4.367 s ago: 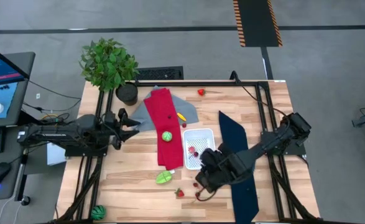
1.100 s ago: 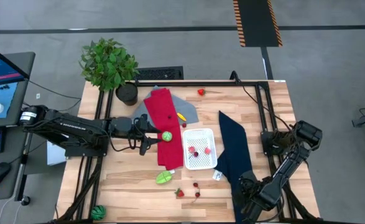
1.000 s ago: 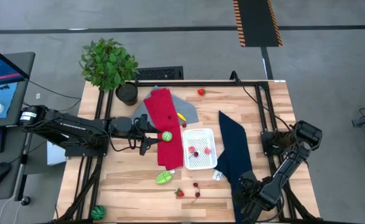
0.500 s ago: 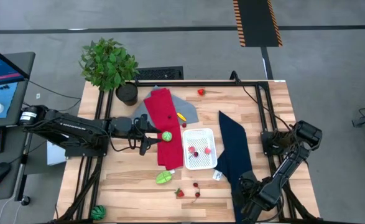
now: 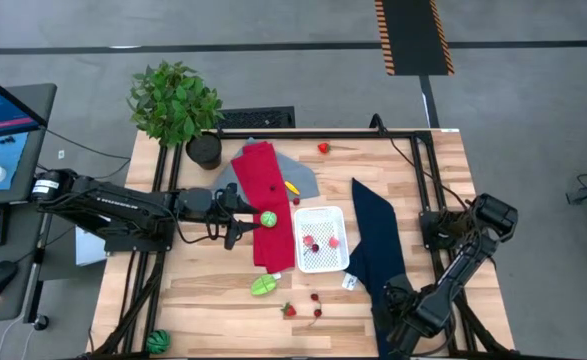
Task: Pick and placing Produce into tupperware
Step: Put the blueberry into the white bin
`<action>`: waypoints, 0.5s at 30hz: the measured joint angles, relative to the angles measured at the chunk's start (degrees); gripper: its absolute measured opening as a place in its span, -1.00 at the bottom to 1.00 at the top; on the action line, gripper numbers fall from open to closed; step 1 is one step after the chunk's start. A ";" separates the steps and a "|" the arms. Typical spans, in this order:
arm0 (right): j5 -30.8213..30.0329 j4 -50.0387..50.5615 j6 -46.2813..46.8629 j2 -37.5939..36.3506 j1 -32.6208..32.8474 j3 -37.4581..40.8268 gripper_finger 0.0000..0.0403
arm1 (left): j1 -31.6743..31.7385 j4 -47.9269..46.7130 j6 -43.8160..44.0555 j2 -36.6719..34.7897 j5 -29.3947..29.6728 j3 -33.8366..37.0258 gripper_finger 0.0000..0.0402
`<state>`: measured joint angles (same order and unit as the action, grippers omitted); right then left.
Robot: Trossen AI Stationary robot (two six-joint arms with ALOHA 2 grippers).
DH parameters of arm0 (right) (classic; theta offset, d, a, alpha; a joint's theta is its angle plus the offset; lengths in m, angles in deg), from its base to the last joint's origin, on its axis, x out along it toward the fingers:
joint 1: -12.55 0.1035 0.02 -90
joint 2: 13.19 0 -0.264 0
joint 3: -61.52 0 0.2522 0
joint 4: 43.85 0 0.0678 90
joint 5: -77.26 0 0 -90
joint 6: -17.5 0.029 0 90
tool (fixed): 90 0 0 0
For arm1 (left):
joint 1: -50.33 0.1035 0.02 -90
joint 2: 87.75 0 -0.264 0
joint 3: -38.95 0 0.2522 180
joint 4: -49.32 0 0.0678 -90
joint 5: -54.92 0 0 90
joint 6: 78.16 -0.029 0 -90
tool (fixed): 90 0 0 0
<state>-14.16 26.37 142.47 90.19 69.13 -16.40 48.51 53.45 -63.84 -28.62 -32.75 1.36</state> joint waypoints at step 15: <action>1.35 -5.51 -0.31 0.02 0.02 3.77 -0.27 | 0.02 0.04 -0.02 0.00 0.04 0.00 -0.02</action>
<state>-12.81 20.86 142.16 90.21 69.15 -12.62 48.53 53.49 -63.86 -28.62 -32.71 1.36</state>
